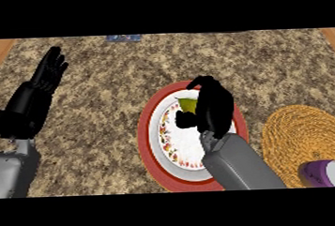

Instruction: Pick the pear from the placemat and place it in the plate

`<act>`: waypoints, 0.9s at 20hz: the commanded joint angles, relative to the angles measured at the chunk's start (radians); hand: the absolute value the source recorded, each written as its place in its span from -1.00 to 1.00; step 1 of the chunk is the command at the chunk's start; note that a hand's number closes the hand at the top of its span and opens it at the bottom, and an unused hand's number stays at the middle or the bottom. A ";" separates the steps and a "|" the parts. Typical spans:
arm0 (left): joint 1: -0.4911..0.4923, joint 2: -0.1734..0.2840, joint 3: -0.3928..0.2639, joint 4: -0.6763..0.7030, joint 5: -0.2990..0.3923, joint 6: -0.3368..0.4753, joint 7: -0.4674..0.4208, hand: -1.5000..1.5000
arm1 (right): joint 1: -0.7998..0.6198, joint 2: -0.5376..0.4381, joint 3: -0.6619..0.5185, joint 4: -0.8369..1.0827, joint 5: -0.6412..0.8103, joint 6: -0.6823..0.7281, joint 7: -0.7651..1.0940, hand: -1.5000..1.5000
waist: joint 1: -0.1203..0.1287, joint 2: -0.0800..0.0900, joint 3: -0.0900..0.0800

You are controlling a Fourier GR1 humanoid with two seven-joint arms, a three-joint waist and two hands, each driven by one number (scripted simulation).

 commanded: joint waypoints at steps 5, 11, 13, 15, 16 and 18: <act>-0.028 -0.050 -0.028 0.069 -0.053 0.022 -0.060 0.00 | -0.117 0.007 -0.005 0.219 -0.183 -0.386 -0.078 -1.00 | -0.002 0.003 0.000; -0.006 -0.036 -0.020 0.014 -0.041 0.015 0.008 0.00 | -0.129 0.007 -0.018 0.138 -0.182 -0.567 -0.068 -1.00 | -0.011 -0.006 0.000; -0.033 0.012 0.047 -0.002 0.012 -0.011 0.051 0.00 | -0.114 0.007 -0.064 0.095 -0.195 -0.579 -0.107 -1.00 | -0.018 -0.008 0.000; 0.004 -0.041 -0.006 -0.002 -0.038 0.024 0.019 0.00 | -0.058 0.007 -0.036 -0.020 -0.157 -0.585 -0.059 -1.00 | -0.036 -0.014 0.000; 0.000 -0.026 0.016 -0.010 -0.030 0.024 0.037 0.00 | 0.000 0.007 -0.025 -0.032 -0.139 -0.618 -0.070 -1.00 | -0.034 -0.013 0.000; 0.007 -0.002 0.061 0.030 0.010 -0.025 -0.020 0.00 | 0.105 -0.032 -0.069 -0.125 -0.159 -0.586 -0.145 -1.00 | -0.045 -0.011 0.000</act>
